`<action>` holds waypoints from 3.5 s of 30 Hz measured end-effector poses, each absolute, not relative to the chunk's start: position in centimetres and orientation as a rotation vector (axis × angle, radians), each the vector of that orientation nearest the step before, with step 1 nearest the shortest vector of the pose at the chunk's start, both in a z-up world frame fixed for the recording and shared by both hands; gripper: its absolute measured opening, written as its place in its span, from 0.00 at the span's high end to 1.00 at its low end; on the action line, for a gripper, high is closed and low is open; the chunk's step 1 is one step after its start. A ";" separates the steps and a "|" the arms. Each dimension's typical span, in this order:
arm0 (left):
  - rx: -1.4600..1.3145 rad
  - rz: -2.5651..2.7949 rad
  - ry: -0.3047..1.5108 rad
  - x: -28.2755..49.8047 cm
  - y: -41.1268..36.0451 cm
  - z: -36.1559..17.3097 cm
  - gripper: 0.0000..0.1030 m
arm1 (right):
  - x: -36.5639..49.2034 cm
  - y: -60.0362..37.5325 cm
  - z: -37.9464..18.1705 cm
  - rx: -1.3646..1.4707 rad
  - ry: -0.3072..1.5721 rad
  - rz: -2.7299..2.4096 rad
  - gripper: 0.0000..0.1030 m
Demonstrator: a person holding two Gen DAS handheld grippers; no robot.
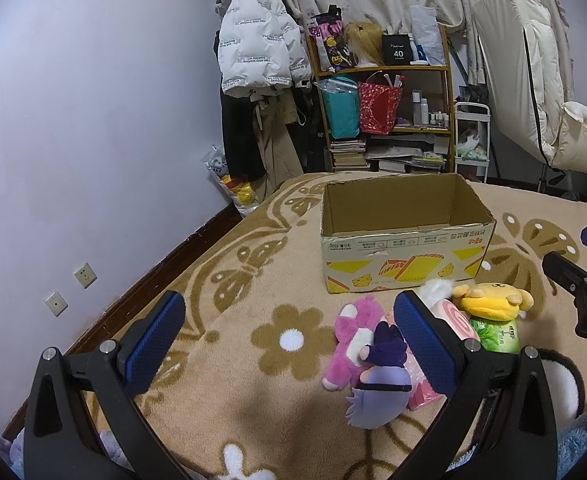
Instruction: Organize soft objects
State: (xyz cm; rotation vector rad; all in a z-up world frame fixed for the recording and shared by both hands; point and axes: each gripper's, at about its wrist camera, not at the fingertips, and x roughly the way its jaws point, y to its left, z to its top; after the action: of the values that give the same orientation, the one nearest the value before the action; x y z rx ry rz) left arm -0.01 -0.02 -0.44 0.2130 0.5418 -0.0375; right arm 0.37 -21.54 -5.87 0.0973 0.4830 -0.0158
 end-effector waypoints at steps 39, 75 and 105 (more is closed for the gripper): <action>0.225 -0.033 0.547 -0.1 0.0 -0.4 0.00 | 0.4 -21.6 -5.8 0.095 0.485 -0.016 0.00; 0.300 -0.086 0.787 7.1 -4.3 -5.5 0.00 | 8.7 -23.9 -10.7 0.278 0.652 0.025 0.00; 0.173 -0.173 1.007 8.6 -4.7 -11.1 0.00 | 11.0 -22.6 -16.7 0.168 0.858 0.016 0.00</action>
State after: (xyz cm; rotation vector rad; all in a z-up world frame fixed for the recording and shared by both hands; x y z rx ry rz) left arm 8.61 -4.70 -11.13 0.1732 1.0066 -0.1727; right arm 11.01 -22.64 -16.70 0.1676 0.8583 0.0160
